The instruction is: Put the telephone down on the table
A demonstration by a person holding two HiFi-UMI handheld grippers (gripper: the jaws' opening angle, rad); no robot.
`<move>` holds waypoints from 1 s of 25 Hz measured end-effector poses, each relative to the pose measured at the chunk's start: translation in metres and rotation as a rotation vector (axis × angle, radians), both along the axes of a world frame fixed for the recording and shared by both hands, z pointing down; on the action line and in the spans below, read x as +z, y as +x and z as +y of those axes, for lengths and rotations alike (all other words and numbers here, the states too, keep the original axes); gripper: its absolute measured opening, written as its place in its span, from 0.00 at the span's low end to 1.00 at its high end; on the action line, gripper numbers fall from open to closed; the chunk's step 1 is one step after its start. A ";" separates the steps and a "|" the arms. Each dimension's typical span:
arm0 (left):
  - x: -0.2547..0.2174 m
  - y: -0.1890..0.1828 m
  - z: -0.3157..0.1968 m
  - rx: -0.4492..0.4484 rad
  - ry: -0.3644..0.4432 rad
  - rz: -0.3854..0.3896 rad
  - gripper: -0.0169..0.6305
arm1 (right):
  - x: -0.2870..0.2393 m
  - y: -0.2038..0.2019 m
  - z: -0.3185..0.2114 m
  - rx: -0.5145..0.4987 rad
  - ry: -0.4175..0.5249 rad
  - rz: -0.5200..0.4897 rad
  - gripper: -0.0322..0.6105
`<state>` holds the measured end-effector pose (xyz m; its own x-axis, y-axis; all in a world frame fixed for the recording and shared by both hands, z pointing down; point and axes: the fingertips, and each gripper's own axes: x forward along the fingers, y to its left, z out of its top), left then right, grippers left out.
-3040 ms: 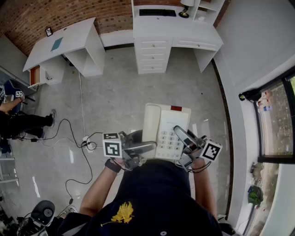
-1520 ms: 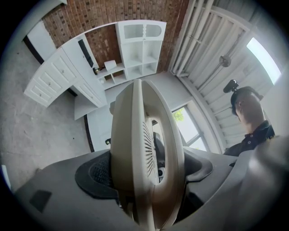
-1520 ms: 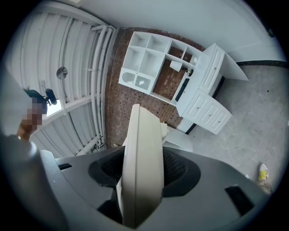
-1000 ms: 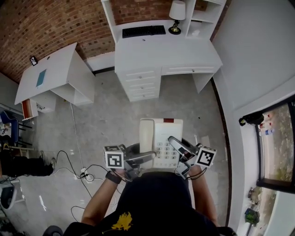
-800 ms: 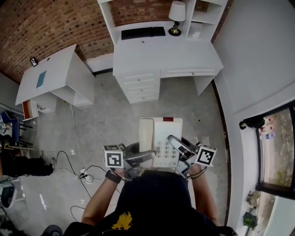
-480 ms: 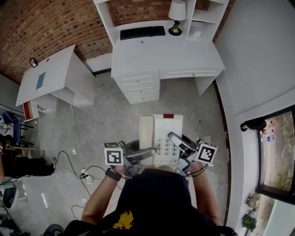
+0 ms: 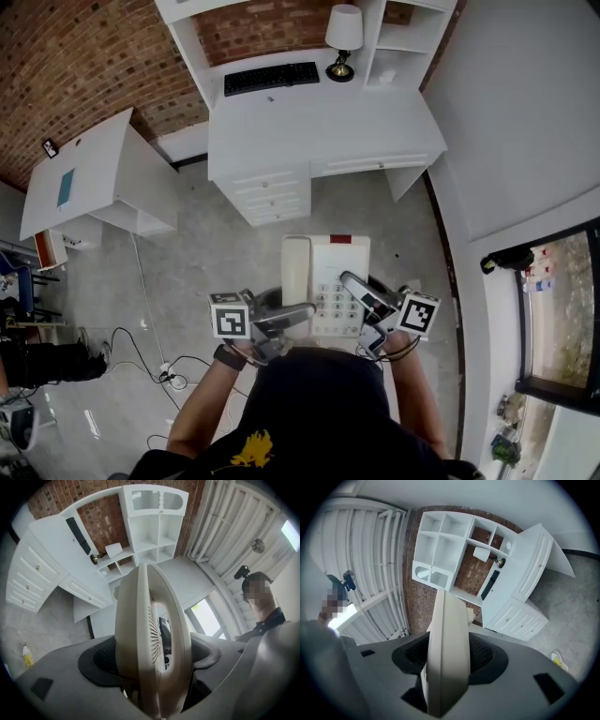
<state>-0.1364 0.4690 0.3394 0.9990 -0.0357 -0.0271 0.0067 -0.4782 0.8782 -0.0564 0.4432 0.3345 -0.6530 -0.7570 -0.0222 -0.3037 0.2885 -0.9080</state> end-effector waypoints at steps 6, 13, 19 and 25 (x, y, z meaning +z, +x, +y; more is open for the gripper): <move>-0.004 0.021 -0.051 0.014 0.015 0.018 0.67 | -0.004 0.022 -0.051 0.015 0.017 0.018 0.38; -0.012 0.034 -0.137 0.033 0.005 0.023 0.67 | -0.012 0.035 -0.134 0.044 -0.008 0.052 0.39; -0.018 0.043 -0.201 0.043 -0.014 0.054 0.67 | -0.017 0.042 -0.198 0.052 -0.019 0.169 0.42; -0.010 0.045 -0.255 0.038 -0.037 0.080 0.67 | -0.013 0.045 -0.254 0.048 -0.037 0.263 0.43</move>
<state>-0.0912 0.2137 0.3290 0.9943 0.0001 -0.1062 0.0953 -0.4434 0.8912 -0.0118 0.1894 0.3213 -0.5960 -0.7844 0.1714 -0.5431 0.2366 -0.8057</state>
